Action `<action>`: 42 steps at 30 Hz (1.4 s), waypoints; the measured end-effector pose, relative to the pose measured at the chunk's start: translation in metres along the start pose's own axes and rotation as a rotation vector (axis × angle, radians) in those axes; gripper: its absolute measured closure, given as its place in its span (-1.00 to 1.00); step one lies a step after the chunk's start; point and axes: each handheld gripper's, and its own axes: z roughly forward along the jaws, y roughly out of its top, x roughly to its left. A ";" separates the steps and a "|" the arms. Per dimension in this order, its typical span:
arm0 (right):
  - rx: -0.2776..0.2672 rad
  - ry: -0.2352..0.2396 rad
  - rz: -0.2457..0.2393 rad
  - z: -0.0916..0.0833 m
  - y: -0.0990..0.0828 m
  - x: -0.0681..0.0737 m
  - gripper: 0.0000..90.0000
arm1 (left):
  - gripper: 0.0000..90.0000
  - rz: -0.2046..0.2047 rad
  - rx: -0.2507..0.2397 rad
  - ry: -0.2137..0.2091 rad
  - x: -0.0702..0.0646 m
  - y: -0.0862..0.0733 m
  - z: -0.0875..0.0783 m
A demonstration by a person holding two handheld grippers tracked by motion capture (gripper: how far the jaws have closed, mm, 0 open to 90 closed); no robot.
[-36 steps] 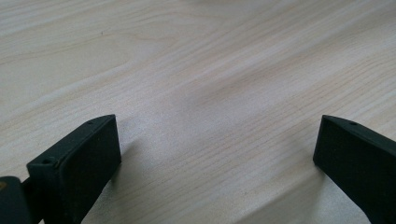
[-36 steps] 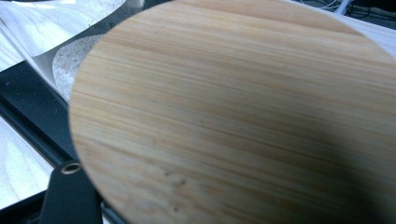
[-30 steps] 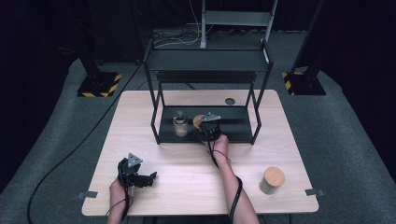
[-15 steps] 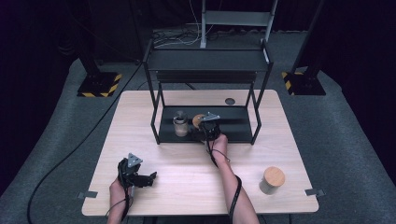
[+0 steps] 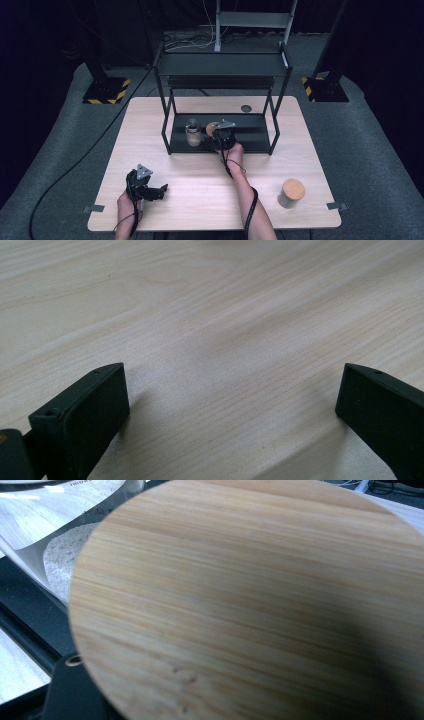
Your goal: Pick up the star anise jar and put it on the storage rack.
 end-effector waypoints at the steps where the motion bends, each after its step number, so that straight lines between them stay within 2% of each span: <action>1: 0.001 0.000 0.000 0.000 0.000 0.000 -0.44 | -0.99 0.000 0.000 0.000 0.000 0.000 0.000; 19: 0.016 -0.001 -0.006 -0.001 0.001 0.000 -0.45 | -0.99 0.000 0.000 0.000 0.000 0.000 0.000; 22: 0.037 -0.001 0.002 -0.002 0.002 0.001 -0.54 | -0.99 0.001 -0.001 0.001 0.000 0.000 0.000; 24: 0.080 0.024 0.033 -0.003 0.004 0.000 -0.63 | -0.99 0.001 -0.001 0.001 0.000 0.000 0.000; 26: 0.110 0.036 0.038 -0.006 0.006 0.000 -0.77 | -0.99 0.001 -0.001 0.001 0.000 0.000 0.000; 31: 0.165 0.061 0.026 -0.014 0.006 0.000 -0.96 | -0.99 0.003 0.000 0.002 0.000 0.000 0.000; 34: 0.194 0.059 0.018 -0.021 0.003 0.001 -0.99 | -0.99 0.003 -0.001 0.003 0.000 0.000 0.000; 42: 0.220 0.069 -0.003 -0.048 -0.013 0.005 -1.00 | -0.99 0.003 0.000 0.002 0.000 0.000 0.000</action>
